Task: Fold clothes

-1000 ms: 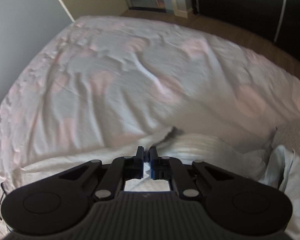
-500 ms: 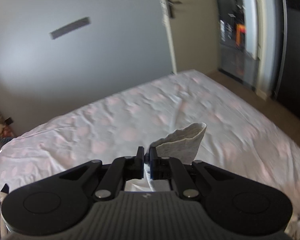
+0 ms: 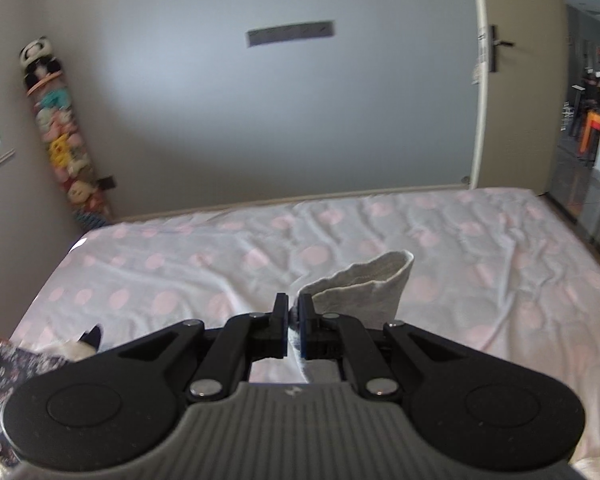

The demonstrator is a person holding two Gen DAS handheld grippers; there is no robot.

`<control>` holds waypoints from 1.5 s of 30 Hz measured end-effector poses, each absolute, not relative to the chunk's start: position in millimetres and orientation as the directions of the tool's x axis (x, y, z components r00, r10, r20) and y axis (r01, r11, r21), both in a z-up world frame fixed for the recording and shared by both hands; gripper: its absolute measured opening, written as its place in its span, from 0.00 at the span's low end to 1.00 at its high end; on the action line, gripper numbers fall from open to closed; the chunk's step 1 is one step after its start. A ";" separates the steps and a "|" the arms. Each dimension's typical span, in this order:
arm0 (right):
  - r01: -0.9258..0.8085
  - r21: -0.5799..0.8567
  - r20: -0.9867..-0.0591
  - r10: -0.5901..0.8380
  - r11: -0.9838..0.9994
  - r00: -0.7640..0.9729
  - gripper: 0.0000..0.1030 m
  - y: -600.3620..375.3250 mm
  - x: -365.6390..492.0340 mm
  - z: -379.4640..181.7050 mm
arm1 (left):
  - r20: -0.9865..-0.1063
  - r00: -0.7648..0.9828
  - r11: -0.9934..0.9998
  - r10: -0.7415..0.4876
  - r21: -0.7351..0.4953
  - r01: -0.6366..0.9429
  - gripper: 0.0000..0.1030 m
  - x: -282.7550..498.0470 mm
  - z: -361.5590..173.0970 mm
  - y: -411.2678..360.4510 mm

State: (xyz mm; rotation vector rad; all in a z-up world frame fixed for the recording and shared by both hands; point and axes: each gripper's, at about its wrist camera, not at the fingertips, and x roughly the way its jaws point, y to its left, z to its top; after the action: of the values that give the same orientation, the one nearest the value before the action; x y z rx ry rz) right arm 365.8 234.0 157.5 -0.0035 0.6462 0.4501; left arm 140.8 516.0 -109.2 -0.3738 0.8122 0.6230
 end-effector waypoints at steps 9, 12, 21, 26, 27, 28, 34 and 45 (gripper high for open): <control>-0.503 0.174 -0.665 0.478 0.846 0.574 0.06 320.3 353.7 65.5 | -0.772 0.539 0.775 0.337 -0.098 -0.624 0.54 144.2 -119.8 521.8; -0.517 0.202 -0.687 0.497 0.832 0.530 0.06 340.3 350.5 28.5 | -0.775 0.538 0.771 0.332 -0.106 -0.628 0.54 143.4 -123.9 526.1; -0.553 0.302 -0.743 0.556 0.776 0.373 0.08 377.8 333.6 -63.1 | -0.733 0.608 0.764 0.304 -0.194 -0.615 0.54 136.0 -124.2 540.1; -0.574 0.320 -0.745 0.575 0.754 0.339 0.13 372.4 325.9 -77.1 | -0.719 0.632 0.754 0.291 -0.234 -0.613 0.54 135.5 -123.0 542.1; -0.574 0.329 -0.741 0.581 0.750 0.335 0.14 367.7 325.8 -77.1 | -0.717 0.634 0.757 0.291 -0.233 -0.611 0.54 136.6 -122.3 540.6; -0.573 0.337 -0.738 0.588 0.747 0.332 0.14 362.6 325.6 -77.0 | -0.714 0.636 0.759 0.291 -0.232 -0.608 0.54 137.8 -121.6 539.1; -0.577 0.328 -0.703 0.601 0.748 0.380 0.20 308.0 315.9 -77.2 | -0.699 0.642 0.774 0.317 -0.201 -0.601 0.54 145.7 -119.3 525.7; -0.427 0.097 -0.650 0.382 0.899 0.657 0.25 167.9 285.1 -115.7 | -0.656 0.661 0.806 0.365 -0.133 -0.577 0.49 178.2 -112.0 511.5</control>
State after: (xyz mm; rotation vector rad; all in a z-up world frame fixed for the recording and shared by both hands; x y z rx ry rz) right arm 285.1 167.9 -115.7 -0.0665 0.7202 0.4585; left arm 178.2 511.5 -112.0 -0.3468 0.6570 0.5451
